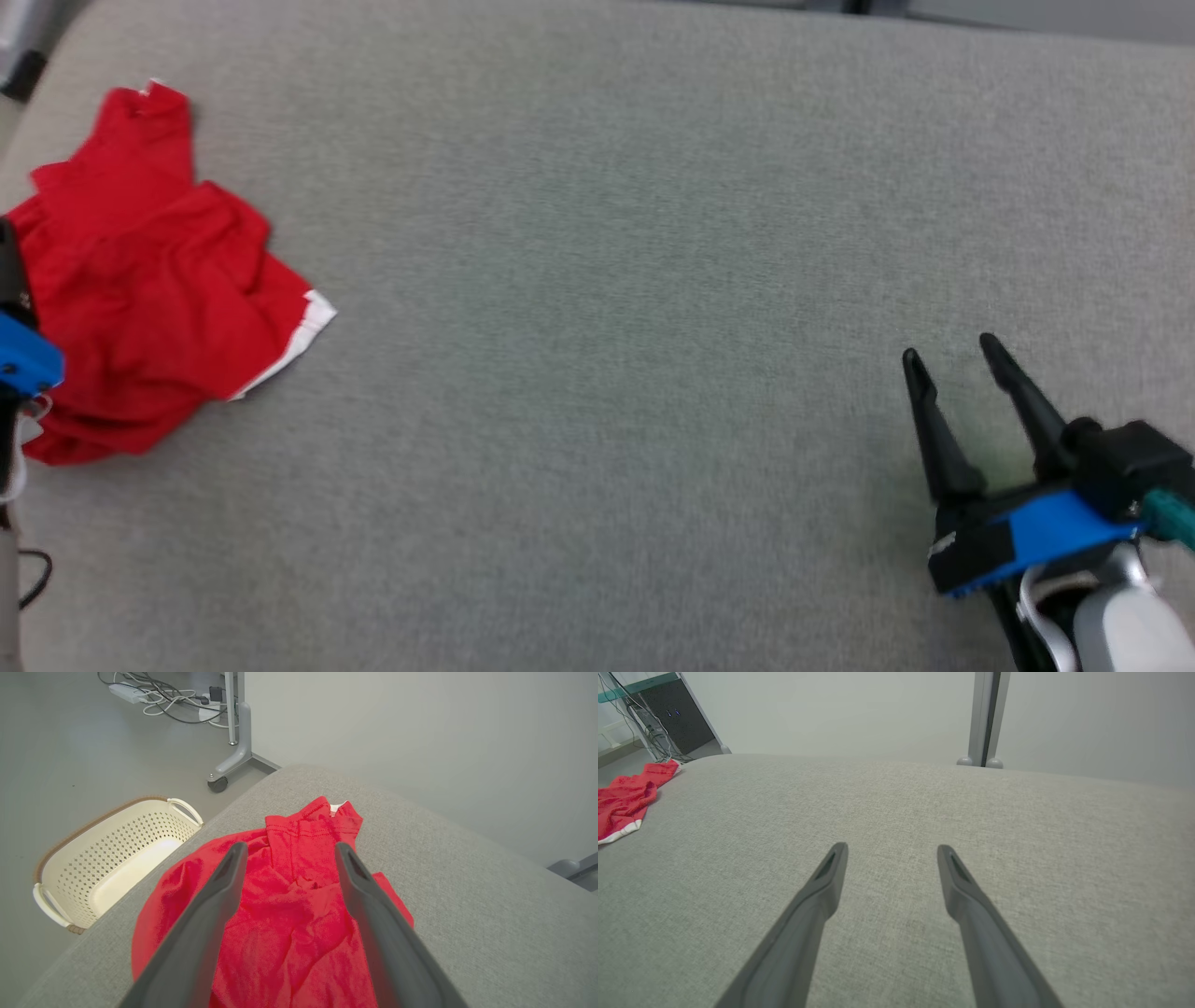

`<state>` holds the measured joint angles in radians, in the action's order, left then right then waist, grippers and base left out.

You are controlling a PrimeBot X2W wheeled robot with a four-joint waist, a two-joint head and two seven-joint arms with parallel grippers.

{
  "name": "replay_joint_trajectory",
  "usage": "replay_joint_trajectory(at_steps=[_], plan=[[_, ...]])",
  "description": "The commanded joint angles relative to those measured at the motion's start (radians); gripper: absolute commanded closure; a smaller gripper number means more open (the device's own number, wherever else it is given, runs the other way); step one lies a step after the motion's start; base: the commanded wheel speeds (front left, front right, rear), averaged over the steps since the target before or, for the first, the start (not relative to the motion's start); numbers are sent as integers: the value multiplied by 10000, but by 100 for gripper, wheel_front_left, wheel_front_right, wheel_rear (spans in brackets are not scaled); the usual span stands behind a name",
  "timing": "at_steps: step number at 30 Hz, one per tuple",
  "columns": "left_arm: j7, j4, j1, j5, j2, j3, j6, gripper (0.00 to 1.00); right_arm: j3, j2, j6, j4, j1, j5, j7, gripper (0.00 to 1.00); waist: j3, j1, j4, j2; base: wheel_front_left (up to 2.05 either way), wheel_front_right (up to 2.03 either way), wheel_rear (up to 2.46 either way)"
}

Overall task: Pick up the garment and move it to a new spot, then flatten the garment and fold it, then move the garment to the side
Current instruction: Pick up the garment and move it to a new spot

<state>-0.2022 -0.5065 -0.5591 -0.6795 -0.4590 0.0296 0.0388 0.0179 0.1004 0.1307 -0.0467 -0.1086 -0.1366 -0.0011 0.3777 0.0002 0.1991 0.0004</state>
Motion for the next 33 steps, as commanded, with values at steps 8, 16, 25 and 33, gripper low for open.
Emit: replay_joint_trajectory(at_steps=[8,16,25,33], plan=[[-1499,-1256,-98,-1093,229,411,255,0,21,260,2,-872,-552,24,189,0,1173,-2,-751,-4,0,0,0],[-2410,-1858,301,-1380,321,324,412,100,150,167,2,-799,-610,111,-86,0,1081,-2,-1136,-4,0,0,0],[-1406,-978,87,-870,-912,558,119,100,213,-140,2,97,-391,86,-1002,0,-216,-2,-1080,-4,0,0,0],[-1780,1274,-601,-410,-1470,-39,-216,100,196,-417,2,1079,31,-205,-1527,0,-1686,-2,-1031,-4,0,0,0]])
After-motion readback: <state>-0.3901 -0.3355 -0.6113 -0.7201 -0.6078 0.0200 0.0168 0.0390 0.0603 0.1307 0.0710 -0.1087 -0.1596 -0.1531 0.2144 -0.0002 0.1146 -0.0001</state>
